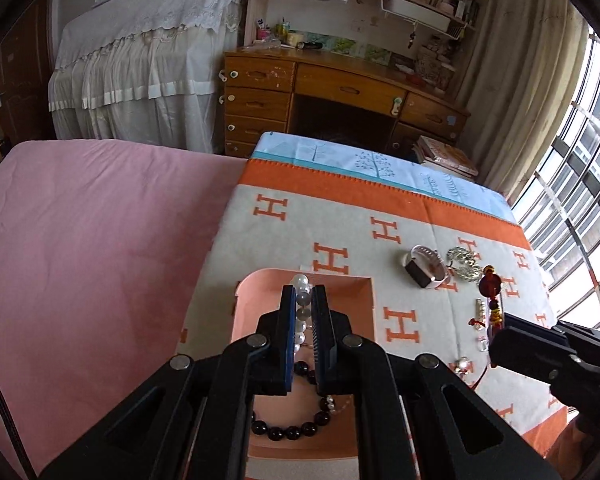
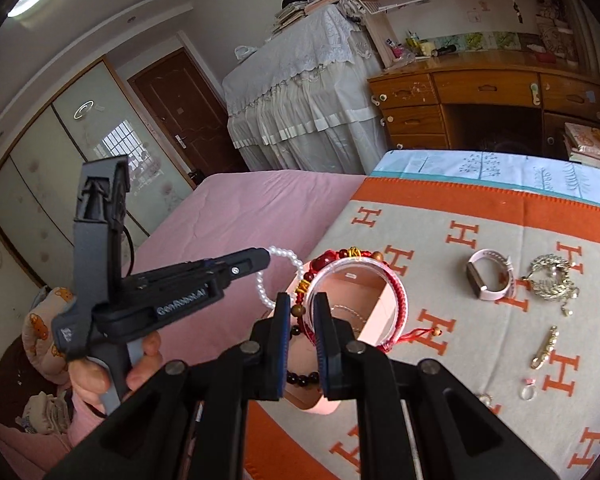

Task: Organize jewelry
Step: 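Lower both bracelets into the pink box and open both grippers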

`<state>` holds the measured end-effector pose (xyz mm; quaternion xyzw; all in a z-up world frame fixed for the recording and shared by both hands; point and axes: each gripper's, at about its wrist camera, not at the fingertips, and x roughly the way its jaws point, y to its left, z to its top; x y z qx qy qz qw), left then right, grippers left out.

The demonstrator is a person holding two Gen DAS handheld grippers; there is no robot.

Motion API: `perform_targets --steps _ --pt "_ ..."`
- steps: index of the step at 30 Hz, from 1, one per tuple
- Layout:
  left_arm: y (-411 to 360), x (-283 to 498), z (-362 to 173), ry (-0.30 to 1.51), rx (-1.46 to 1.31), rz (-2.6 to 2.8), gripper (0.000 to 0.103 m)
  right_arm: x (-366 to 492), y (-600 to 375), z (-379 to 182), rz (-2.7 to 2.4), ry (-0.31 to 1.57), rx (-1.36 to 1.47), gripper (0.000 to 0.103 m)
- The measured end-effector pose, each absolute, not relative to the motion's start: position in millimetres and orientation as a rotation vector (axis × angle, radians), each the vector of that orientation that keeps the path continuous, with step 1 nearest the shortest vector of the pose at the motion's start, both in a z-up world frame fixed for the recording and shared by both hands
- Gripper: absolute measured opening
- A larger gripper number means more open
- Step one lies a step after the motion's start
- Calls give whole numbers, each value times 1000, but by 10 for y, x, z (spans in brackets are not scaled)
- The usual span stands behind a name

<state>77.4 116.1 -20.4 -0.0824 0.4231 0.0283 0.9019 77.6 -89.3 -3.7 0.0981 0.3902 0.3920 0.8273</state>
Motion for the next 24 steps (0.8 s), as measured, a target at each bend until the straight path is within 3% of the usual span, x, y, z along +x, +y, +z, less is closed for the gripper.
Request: perform_targets --steps 5,10,16,20,24 --pt "1190 1056 -697 970 -197 60 5 940 -660 -191 847 891 218 12" --pt "1224 1201 -988 1034 -272 57 16 1071 -550 -326 835 945 225 12" --pt "1387 1042 -806 949 -291 93 22 1121 -474 -476 837 998 222 12" --pt "1505 870 -620 882 -280 141 35 1109 -351 -561 852 1028 210 12" --pt "1606 720 -516 853 -301 147 36 1091 -220 -627 868 1057 186 12"
